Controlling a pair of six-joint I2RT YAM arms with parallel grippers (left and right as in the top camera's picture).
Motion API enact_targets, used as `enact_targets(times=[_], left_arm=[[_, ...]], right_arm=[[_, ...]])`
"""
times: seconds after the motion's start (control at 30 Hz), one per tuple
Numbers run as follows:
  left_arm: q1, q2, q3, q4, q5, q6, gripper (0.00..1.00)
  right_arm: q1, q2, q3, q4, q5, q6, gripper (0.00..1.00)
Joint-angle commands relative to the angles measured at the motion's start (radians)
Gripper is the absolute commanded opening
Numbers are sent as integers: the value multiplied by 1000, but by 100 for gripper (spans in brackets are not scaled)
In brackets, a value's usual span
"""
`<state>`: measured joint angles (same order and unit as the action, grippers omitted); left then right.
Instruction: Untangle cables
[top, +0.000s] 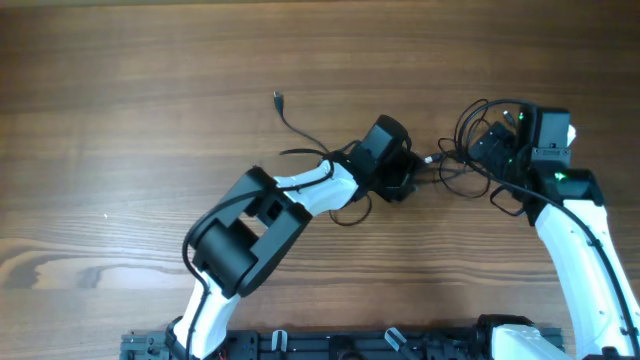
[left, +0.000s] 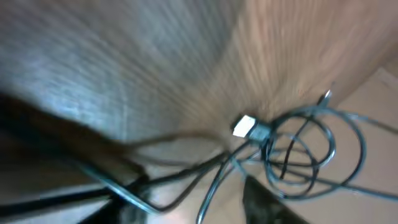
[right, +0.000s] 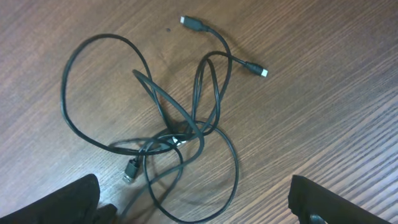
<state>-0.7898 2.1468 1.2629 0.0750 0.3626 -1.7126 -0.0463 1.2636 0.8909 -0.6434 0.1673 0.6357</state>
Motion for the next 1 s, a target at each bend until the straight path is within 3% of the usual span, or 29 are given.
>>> enact_targets(times=[0.0, 0.03, 0.13, 0.2, 0.3, 0.43, 0.67, 0.77, 0.9, 0.97], left_arm=[[7, 45, 0, -5, -226, 243, 13], [27, 44, 5, 7, -252, 357, 4], [69, 13, 8, -5, -259, 523, 4], [111, -45, 8, -59, -319, 647, 4], [168, -145, 8, -152, -422, 752, 4], [241, -290, 8, -244, -428, 876, 4], [311, -483, 8, -369, -428, 977, 4], [312, -507, 8, -372, -428, 977, 4], [312, -509, 8, -372, -428, 976, 4], [312, -509, 8, -371, -428, 976, 4]], right_arm=[[0, -9, -9, -2, 16, 19, 100], [0, -9, -10, -2, -1, 18, 100], [0, -9, -10, -1, -11, 19, 99], [0, -9, -10, -1, -17, 18, 88], [1, -5, -10, 9, -119, 7, 86], [4, 52, -10, 91, -298, -86, 87], [45, 230, -10, 239, -613, -142, 92], [130, 266, -10, 301, -725, -278, 96], [310, 274, -10, 398, -612, -537, 99], [359, 289, -10, 416, -528, -599, 100]])
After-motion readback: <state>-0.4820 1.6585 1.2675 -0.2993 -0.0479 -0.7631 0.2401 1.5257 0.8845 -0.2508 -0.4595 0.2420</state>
